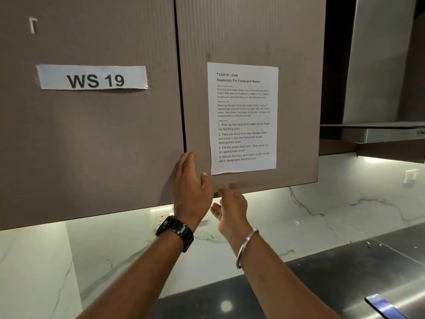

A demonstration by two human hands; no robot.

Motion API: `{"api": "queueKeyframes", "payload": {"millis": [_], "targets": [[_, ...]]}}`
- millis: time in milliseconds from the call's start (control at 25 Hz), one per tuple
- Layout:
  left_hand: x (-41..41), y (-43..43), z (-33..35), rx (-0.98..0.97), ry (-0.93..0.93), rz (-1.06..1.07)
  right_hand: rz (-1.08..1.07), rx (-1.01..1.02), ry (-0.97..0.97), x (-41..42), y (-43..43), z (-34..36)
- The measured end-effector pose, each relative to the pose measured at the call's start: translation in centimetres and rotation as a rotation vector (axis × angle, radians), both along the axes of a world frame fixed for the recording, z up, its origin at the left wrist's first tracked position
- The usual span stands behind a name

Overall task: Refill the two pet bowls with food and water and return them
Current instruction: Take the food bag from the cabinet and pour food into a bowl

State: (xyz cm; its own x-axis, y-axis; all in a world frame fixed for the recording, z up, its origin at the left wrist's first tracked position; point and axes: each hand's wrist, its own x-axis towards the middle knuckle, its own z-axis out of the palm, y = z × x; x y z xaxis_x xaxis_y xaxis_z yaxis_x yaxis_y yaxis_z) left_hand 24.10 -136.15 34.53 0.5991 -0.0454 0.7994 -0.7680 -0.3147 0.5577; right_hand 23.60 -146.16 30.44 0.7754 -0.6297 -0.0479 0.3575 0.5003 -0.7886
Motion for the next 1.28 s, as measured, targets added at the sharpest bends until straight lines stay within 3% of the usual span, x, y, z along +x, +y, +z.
{"api": "queueKeyframes", "payload": {"millis": [80, 200, 640, 760, 840, 960, 1280], "targets": [[0.0, 0.1, 0.0, 0.005, 0.015, -0.007, 0.081, 0.223, -0.065, 0.2, 0.5, -0.5], [0.0, 0.3, 0.1, -0.005, 0.032, -0.023, 0.133, 0.317, -0.059, 0.4, 1.3, -0.8], [0.0, 0.6, 0.6, -0.082, 0.030, -0.062, 0.187, 0.307, -0.176, 0.8, 1.5, -0.9], [-3.8, 0.5, 0.5, -0.211, 0.135, -0.043, 0.275, 0.295, -0.213, -3.5, 0.9, -2.8], [-4.1, 0.6, 0.6, -0.195, 0.141, -0.056, 0.288, 0.288, -0.275, -4.6, 0.9, -3.0], [-5.6, 0.5, 0.7, -0.208, 0.090, -0.104, 0.294, 0.323, -0.312, -6.8, 1.0, -2.8], [-19.2, -3.5, -0.2, -0.222, -0.045, -0.129, 0.400, 0.354, -0.400, -19.3, -3.6, -4.0]]}}
